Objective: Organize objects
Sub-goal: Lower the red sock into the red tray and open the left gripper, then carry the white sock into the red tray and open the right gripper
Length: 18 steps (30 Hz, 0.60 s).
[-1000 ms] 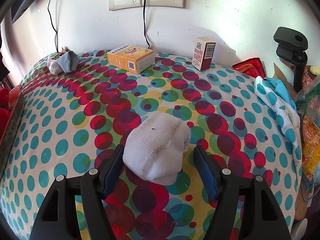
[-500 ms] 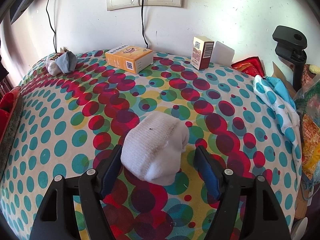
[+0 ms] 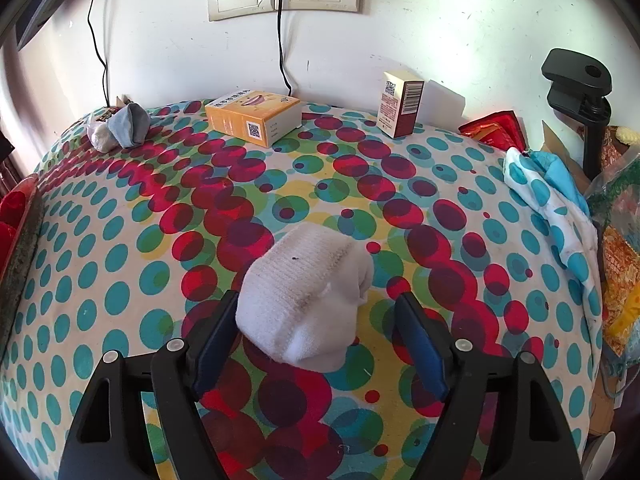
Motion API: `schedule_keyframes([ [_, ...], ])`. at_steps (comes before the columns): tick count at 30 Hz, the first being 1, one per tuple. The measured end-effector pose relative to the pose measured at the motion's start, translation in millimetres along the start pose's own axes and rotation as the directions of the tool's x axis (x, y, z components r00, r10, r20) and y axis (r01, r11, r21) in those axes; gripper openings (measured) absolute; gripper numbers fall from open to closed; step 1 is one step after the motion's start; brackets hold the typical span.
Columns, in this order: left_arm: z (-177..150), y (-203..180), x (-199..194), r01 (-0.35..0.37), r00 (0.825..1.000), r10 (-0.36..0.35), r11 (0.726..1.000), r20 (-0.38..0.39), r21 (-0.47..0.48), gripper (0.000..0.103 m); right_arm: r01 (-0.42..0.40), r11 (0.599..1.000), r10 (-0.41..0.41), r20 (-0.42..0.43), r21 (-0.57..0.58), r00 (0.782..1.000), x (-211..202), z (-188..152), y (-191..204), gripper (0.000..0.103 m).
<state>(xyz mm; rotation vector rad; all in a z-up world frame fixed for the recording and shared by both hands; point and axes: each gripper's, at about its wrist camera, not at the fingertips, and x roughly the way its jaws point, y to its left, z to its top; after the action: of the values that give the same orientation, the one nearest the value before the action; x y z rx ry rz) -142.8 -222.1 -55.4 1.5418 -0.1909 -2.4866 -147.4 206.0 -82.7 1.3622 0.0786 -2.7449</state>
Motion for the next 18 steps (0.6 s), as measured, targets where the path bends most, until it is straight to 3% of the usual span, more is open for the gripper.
schedule_keyframes([
  [7, -17.5, -1.9, -22.0, 0.024, 0.999, -0.023, 1.000, 0.034, -0.015, 0.059, 0.001, 1.000, -0.001, 0.000, 0.001, 1.000, 0.1, 1.1, 1.6, 0.075],
  [18, -77.9, 8.2, -65.0, -0.036, 0.993, 0.048, 0.994, 0.109, -0.105, 0.059, 0.006, 1.000, -0.006, 0.000, 0.002, 1.000, -0.2, 0.5, 1.7, 0.075],
])
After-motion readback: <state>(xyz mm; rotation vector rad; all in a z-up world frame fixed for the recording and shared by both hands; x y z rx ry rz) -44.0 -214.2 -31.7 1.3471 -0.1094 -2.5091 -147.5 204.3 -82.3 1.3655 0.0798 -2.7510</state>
